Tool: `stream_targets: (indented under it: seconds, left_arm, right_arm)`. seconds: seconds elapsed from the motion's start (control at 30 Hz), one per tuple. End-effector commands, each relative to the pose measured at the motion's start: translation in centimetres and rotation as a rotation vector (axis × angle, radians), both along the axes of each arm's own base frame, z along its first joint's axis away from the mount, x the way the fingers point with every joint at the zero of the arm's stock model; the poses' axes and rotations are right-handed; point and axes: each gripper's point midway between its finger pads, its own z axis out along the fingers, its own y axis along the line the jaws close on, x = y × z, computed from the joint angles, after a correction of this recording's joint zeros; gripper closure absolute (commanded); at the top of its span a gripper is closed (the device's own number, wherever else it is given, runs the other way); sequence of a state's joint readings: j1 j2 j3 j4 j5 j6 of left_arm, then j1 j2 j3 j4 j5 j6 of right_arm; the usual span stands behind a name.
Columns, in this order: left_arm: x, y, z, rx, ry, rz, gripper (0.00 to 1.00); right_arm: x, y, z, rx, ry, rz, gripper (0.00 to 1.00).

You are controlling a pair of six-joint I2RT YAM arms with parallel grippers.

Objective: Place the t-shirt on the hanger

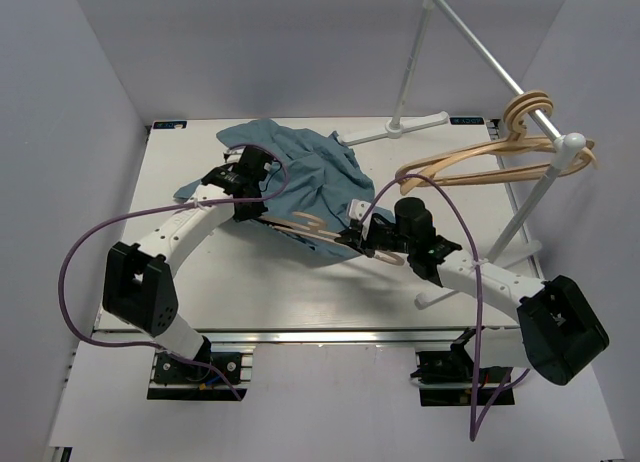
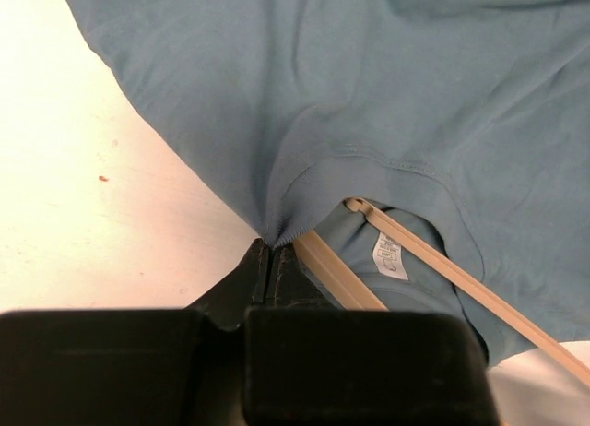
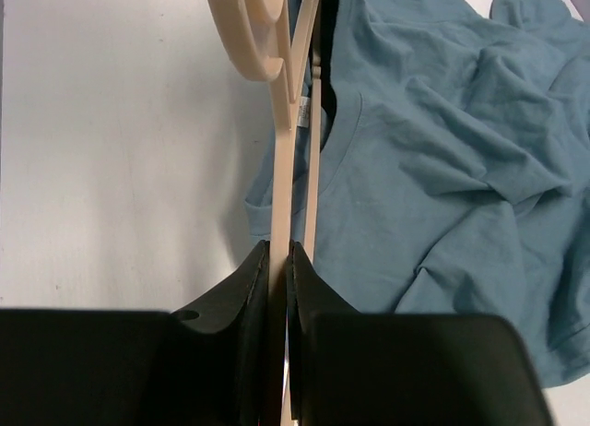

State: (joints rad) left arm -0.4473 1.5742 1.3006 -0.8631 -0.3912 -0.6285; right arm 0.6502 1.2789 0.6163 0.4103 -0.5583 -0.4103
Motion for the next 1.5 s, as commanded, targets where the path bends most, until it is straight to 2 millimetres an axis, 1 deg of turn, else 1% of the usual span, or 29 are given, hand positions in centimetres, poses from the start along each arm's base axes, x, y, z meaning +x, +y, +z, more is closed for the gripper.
stream_targets:
  seconds: [0.0,0.07,0.1,0.13,0.17,0.2,0.23,0.27,0.33,0.37,0.4,0.43,0.47,0.5,0.53,0.63,0.7,0.8,1.03,1.07,1.2,1.27,1.3,1.37,1.4,1.43,1.47]
  left_arm:
    - [0.3,0.5,3.8,-0.015,-0.101,0.004,1.0]
    - [0.5,0.1,4.3,-0.033,-0.124,-0.014,1.0]
    - [0.6,-0.1,4.5,-0.039,-0.127,-0.031,1.0]
    - [0.7,-0.6,4.8,-0.06,-0.131,-0.052,1.0]
    - [0.8,-1.0,5.1,-0.074,-0.14,-0.069,1.0]
    - [0.9,-1.2,5.4,-0.08,-0.145,-0.089,1.0]
    - [0.9,-1.7,5.5,-0.1,-0.144,-0.113,1.0]
    - [1.0,-2.0,6.1,-0.112,-0.167,-0.132,1.0]
    - [1.0,-2.2,6.6,-0.125,-0.189,-0.155,1.0]
    - [1.1,-2.5,7.4,-0.143,-0.219,-0.171,1.0]
    - [1.1,-2.6,7.5,-0.145,-0.225,-0.184,1.0]
    - [1.0,-2.9,8.1,-0.164,-0.243,-0.205,1.0]
    - [1.0,-3.1,8.0,-0.171,-0.243,-0.211,1.0]
    - [0.9,-3.2,8.5,-0.181,-0.26,-0.22,1.0]
    - [0.8,-3.3,8.7,-0.186,-0.264,-0.225,1.0]
    - [0.8,-3.1,9.4,-0.188,-0.282,-0.221,1.0]
    - [0.7,-2.9,9.5,-0.179,-0.281,-0.212,0.99]
    - [0.6,-2.7,9.5,-0.175,-0.281,-0.209,0.99]
    - [0.4,-3.3,9.2,-0.193,-0.272,-0.243,0.99]
    - [0.4,-3.5,9.1,-0.196,-0.269,-0.25,0.99]
    - [0.3,-4.1,9.3,-0.221,-0.271,-0.288,0.99]
    - [0.3,-4.4,9.5,-0.231,-0.277,-0.305,0.99]
    - [0.2,-4.6,9.4,-0.236,-0.275,-0.313,0.99]
    - [0.2,-5.1,9.5,-0.253,-0.273,-0.34,0.99]
    - [0.1,-5.3,9.5,-0.261,-0.272,-0.349,0.99]
    - [0.1,-5.4,9.5,-0.267,-0.271,-0.356,0.99]
    - [-0.2,-5.8,9.4,-0.281,-0.265,-0.378,1.0]
  right_arm:
    - [-0.5,1.0,2.9,0.023,-0.088,0.087,1.0]
    - [-1.0,0.8,3.4,0.035,-0.08,0.091,1.0]
    - [-1.4,0.7,3.1,0.044,-0.068,0.102,1.0]
    - [-1.7,0.8,3.4,0.064,-0.06,0.101,1.0]
    - [-1.5,1.0,4.2,0.105,-0.092,0.101,1.0]
    - [-1.5,1.1,4.1,0.117,-0.093,0.097,1.0]
    - [-1.2,1.2,4.1,0.13,-0.071,0.081,1.0]
    - [-0.7,1.4,4.8,0.156,-0.096,0.068,1.0]
    - [-0.3,1.7,5.2,0.188,-0.095,0.055,1.0]
    - [-0.1,1.9,6.1,0.226,-0.104,0.048,1.0]
    - [0.1,2.1,6.4,0.24,-0.1,0.044,1.0]
    - [0.5,2.4,6.6,0.249,-0.095,0.04,1.0]
    - [0.7,2.5,6.4,0.248,-0.08,0.035,1.0]
    - [1.0,2.7,7.0,0.271,-0.096,0.03,1.0]
    - [1.4,2.9,6.7,0.276,-0.09,0.022,1.0]
    - [2.5,3.1,7.4,0.303,-0.094,-0.023,1.0]
    - [2.7,3.1,7.6,0.302,-0.124,-0.021,1.0]
    - [2.3,3.1,7.4,0.287,-0.15,0.004,1.0]
    - [1.7,3.0,8.1,0.242,-0.232,0.057,1.0]
    - [1.4,3.1,7.9,0.231,-0.222,0.083,1.0]
    - [1.4,3.8,8.1,0.225,-0.224,0.128,1.0]
    - [1.4,4.0,8.5,0.238,-0.241,0.142,1.0]
    - [1.3,4.3,8.3,0.239,-0.236,0.152,1.0]
    - [1.3,4.7,8.8,0.252,-0.236,0.176,1.0]
    - [1.5,4.9,8.6,0.251,-0.219,0.176,1.0]
    - [1.9,5.1,9.1,0.258,-0.216,0.166,1.0]
    - [2.4,5.3,8.6,0.257,-0.19,0.155,1.0]
